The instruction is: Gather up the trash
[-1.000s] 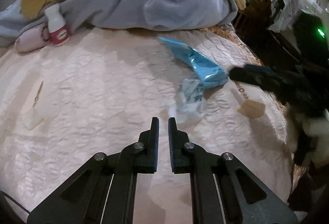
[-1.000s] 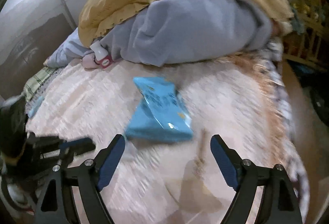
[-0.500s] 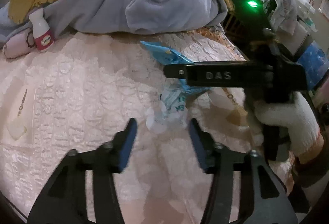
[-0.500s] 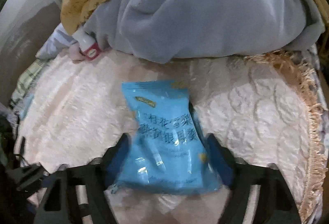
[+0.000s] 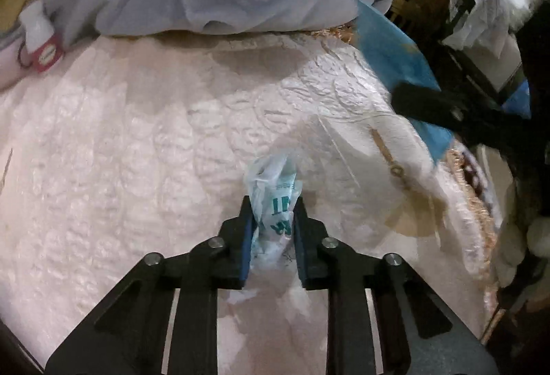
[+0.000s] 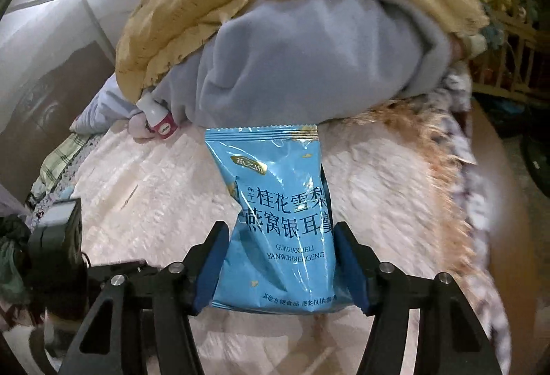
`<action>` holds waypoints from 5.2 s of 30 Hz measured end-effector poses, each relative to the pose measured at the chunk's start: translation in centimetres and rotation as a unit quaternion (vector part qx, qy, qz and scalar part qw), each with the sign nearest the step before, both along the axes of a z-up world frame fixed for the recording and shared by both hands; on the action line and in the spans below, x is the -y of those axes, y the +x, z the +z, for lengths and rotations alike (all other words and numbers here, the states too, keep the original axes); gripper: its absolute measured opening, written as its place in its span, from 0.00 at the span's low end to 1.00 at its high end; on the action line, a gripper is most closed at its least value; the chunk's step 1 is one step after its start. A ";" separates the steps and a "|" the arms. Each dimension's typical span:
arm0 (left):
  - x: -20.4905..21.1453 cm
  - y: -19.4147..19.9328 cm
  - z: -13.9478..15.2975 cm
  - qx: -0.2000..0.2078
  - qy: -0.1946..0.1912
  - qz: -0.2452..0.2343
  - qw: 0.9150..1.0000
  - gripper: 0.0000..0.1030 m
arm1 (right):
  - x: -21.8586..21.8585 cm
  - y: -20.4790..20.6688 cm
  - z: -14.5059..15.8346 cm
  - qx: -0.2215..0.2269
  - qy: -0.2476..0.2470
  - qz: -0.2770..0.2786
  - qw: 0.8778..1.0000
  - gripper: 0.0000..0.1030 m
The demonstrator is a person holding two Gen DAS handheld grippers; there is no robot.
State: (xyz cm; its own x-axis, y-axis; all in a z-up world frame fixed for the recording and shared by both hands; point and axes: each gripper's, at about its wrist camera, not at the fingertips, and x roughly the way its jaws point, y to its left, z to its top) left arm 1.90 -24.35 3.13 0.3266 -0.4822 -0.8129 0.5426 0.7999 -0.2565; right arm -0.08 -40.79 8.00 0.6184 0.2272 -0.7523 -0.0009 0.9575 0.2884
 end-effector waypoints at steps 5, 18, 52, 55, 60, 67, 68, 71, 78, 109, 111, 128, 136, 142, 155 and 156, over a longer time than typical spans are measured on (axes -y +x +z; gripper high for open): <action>-0.5 -2.4 2.1 0.015 -0.011 0.004 1.000 0.16 | 0.8 -4.6 1.1 0.013 -0.011 -0.011 1.000 0.59; 2.7 -9.6 6.4 0.055 -0.004 -0.022 0.998 0.16 | 1.6 -15.6 3.0 0.025 -0.043 -0.054 0.997 0.59; 17.6 -20.7 9.8 0.126 0.030 -0.148 0.980 0.16 | 13.8 -30.5 5.8 0.036 -0.080 -0.204 0.975 0.61; 18.9 -21.0 9.6 0.127 0.032 -0.156 0.979 0.16 | 14.9 -31.2 5.6 0.034 -0.079 -0.215 0.973 0.61; 20.6 -21.5 9.3 0.122 0.032 -0.166 0.978 0.16 | 16.3 -32.0 4.9 0.027 -0.082 -0.227 0.970 0.61; 22.8 -22.3 8.8 0.124 0.039 -0.180 0.975 0.16 | 18.1 -33.1 4.2 0.023 -0.075 -0.247 0.966 0.61; 23.1 -22.4 8.7 0.123 0.039 -0.182 0.975 0.16 | 18.4 -33.3 4.1 0.022 -0.073 -0.251 0.965 0.61; 23.9 -22.4 8.4 0.122 0.040 -0.186 0.974 0.16 | 19.3 -33.7 3.7 0.020 -0.068 -0.260 0.963 0.61; 25.9 -22.7 7.6 0.115 0.042 -0.196 0.973 0.16 | 21.2 -34.4 2.9 0.014 -0.062 -0.279 0.958 0.61; 30.9 -22.4 5.7 0.076 0.010 -0.222 0.972 0.18 | 25.1 -34.8 1.3 0.016 -0.040 -0.328 0.944 0.62; 30.9 -22.3 5.6 0.070 0.007 -0.222 0.973 0.21 | 25.2 -35.0 1.3 0.015 -0.042 -0.332 0.942 0.62; 28.3 -21.6 7.0 0.067 -0.019 -0.187 0.980 0.57 | 23.2 -35.2 2.3 0.025 -0.064 -0.331 0.941 0.69; 23.7 -23.4 10.2 0.139 -0.024 -0.145 0.979 0.57 | 19.7 -35.2 5.0 0.054 -0.105 -0.321 0.940 0.69; 20.2 -24.8 12.5 0.178 -0.042 -0.128 0.975 0.57 | 16.5 -35.4 7.6 0.083 -0.135 -0.310 0.937 0.70; 14.9 -25.6 15.3 0.213 -0.069 -0.092 0.970 0.57 | 11.7 -36.7 12.2 0.133 -0.174 -0.311 0.925 0.76; 14.7 -25.7 15.4 0.215 -0.071 -0.091 0.970 0.57 | 11.5 -36.8 12.4 0.134 -0.176 -0.312 0.924 0.76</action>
State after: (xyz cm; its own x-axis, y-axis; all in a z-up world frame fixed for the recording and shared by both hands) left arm -23.79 -39.00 18.54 0.5198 -0.6614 -0.5407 0.7529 0.6537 -0.0759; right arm -36.84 -52.26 20.44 0.7217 -0.4657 -0.5121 0.5559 0.8307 0.0281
